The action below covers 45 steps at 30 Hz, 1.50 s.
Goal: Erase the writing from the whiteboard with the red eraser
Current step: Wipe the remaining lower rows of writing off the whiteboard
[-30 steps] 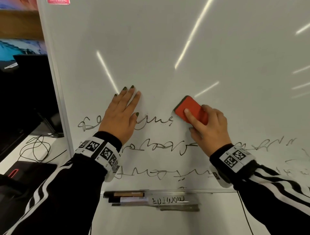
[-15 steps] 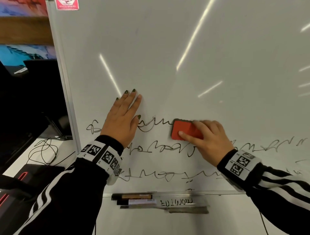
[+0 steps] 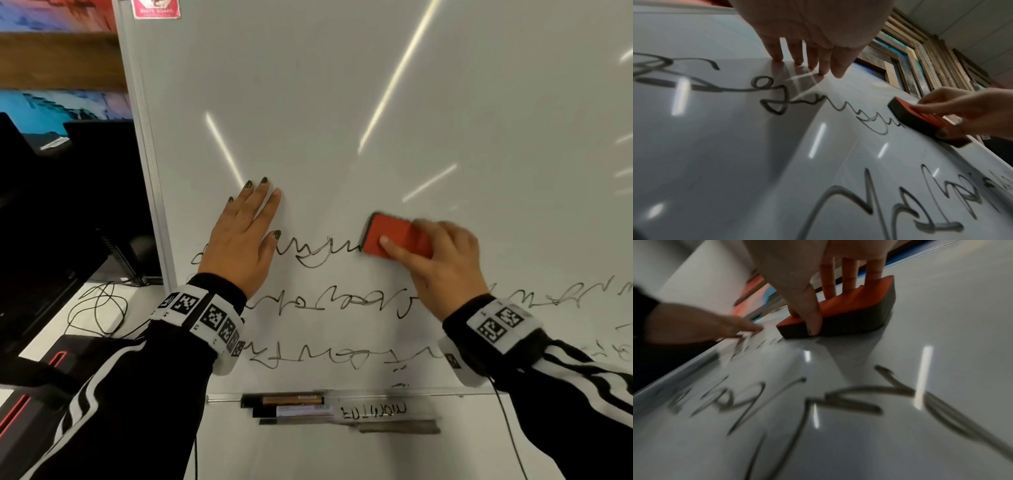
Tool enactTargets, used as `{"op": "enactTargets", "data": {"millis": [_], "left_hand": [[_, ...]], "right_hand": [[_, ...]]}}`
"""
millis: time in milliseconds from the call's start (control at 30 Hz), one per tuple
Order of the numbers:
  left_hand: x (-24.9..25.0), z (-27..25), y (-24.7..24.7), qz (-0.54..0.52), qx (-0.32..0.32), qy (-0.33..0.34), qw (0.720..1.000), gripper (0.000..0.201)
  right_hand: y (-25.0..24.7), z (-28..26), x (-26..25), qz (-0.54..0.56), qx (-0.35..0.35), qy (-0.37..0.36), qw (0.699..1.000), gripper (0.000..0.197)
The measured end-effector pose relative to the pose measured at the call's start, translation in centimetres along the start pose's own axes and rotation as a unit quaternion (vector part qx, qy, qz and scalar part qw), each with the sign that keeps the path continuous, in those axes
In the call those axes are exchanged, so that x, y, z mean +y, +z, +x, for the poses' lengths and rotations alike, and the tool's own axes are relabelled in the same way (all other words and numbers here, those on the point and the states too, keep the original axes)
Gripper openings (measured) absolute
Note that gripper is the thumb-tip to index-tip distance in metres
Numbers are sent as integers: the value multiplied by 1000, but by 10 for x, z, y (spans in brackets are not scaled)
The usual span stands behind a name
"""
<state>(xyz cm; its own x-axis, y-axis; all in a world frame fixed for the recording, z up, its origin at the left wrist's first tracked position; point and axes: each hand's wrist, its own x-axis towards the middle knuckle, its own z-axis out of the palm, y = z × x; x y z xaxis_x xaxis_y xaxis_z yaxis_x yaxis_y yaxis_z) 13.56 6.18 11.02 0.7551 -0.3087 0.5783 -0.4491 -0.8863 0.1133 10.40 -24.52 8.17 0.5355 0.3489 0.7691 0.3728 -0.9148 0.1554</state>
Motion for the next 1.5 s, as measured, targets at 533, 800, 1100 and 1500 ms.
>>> {"op": "enactTargets", "data": {"millis": [533, 800, 1100, 1500], "left_hand": [[-6, -2, 6, -1, -1, 8, 1000, 57], [-9, -3, 6, -3, -1, 13, 1000, 57], [-4, -2, 7, 3, -1, 8, 1000, 58], [-8, -1, 4, 6, -11, 11, 1000, 57]], "right_hand": [[17, 7, -44, 2, -14, -14, 1000, 61], [8, 16, -38, 20, 20, 106, 994, 64], [18, 20, -82, 42, -80, -52, 995, 57], [15, 24, -95, 15, -82, 9, 996, 70]]}}
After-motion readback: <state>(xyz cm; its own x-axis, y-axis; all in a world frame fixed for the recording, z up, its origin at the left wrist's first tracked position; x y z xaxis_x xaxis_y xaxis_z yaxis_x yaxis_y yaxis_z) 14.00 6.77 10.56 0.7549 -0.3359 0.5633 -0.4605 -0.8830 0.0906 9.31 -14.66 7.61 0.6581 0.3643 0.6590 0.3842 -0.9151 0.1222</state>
